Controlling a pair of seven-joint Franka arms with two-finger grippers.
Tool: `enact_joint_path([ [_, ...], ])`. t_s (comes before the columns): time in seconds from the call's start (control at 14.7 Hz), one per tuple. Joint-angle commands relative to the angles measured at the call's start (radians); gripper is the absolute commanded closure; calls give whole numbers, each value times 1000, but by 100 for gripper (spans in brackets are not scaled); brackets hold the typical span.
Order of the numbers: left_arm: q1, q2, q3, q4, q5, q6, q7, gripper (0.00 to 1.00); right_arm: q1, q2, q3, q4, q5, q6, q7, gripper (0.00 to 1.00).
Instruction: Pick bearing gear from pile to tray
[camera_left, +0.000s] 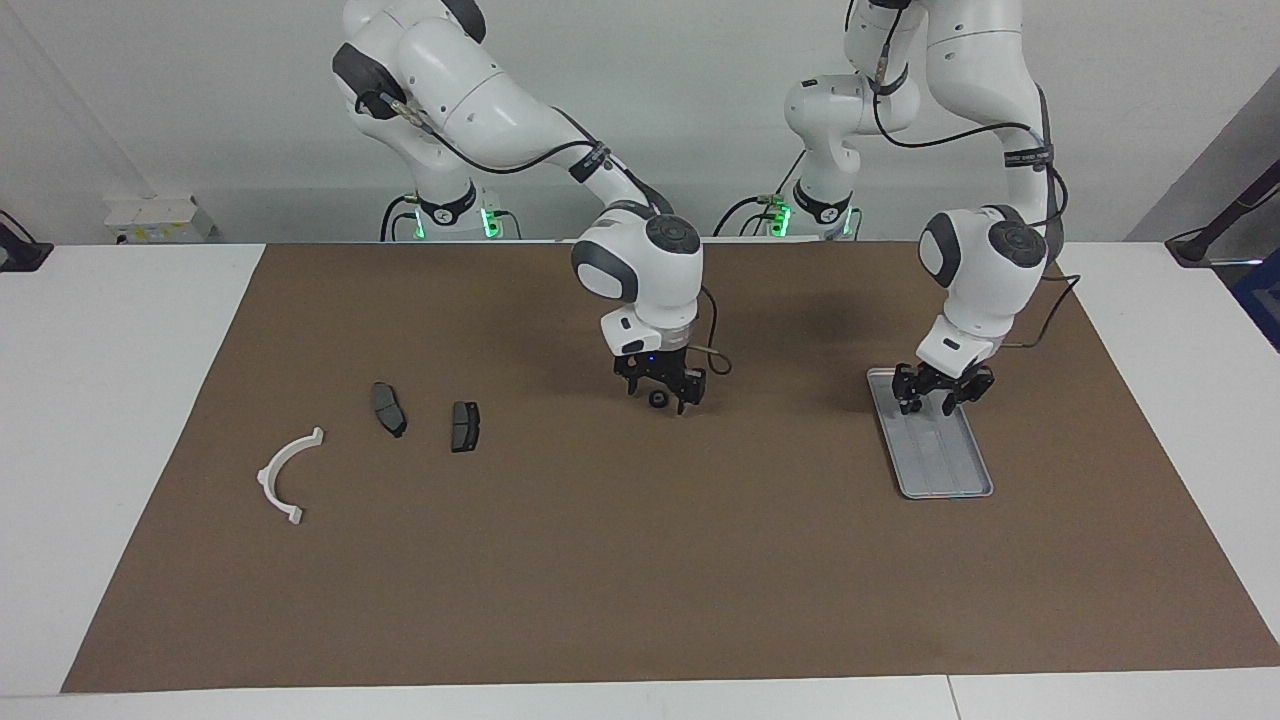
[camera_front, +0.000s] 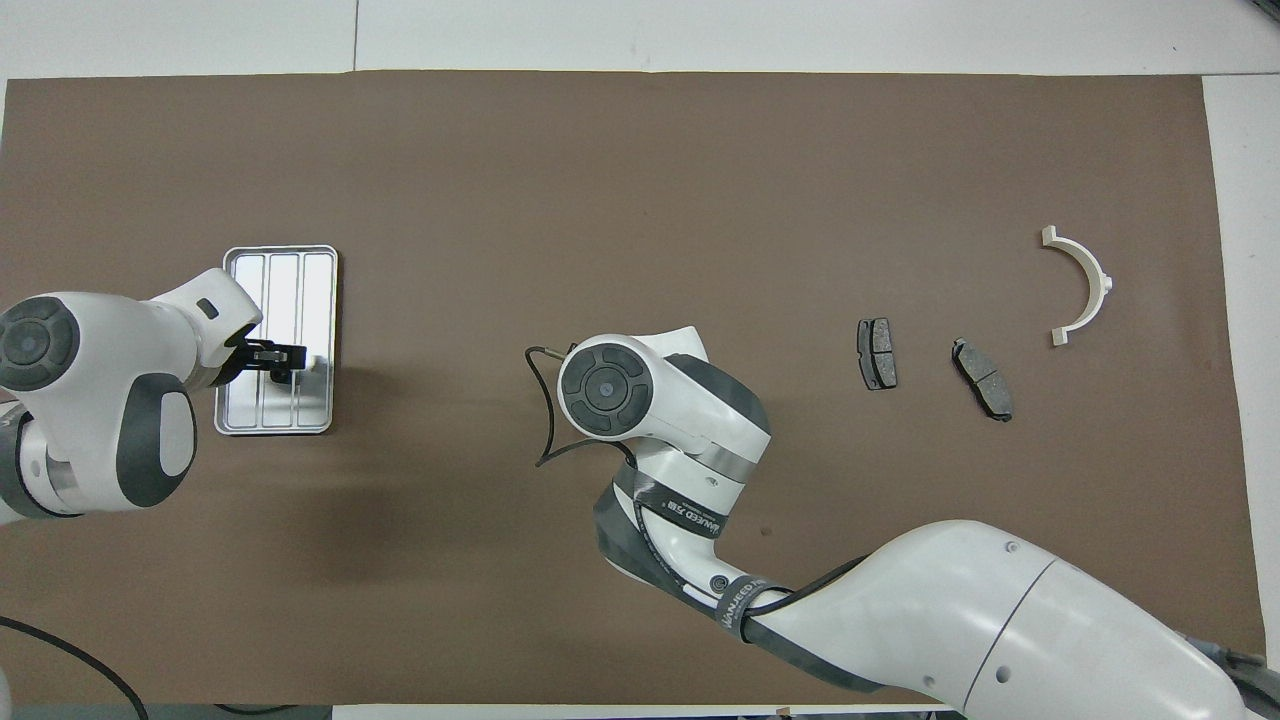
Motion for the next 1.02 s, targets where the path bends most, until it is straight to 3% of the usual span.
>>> enact_joint_path([
  [0.0, -13, 10, 9, 7, -1, 13, -13, 29, -30, 1, 11, 66, -28, -76, -21, 0],
  [0.2, -16, 11, 8, 7, -1, 19, -36, 29, -65, -37, 15, 78, -16, -127, -116, 0],
  [0.48, -157, 13, 9, 47, 1, -24, -244, 25, -157, -126, 18, 78, 68, -199, -372, 0],
  [0.61, -223, 40, 9, 154, 10, -156, -346, 21, -222, -166, 18, 80, 130, -220, -516, 0],
  [0.75, -304, 75, 9, 305, 11, -337, -442, 5, -295, -202, 18, 80, 177, -251, -686, 0],
  [0.82, -342, 82, 9, 346, 13, -378, -502, 0, -329, -221, 18, 78, 212, -263, -767, 0],
  [0.95, -433, 85, 9, 357, 50, -364, -634, 0, -393, -254, 18, 80, 263, -289, -899, 0],
])
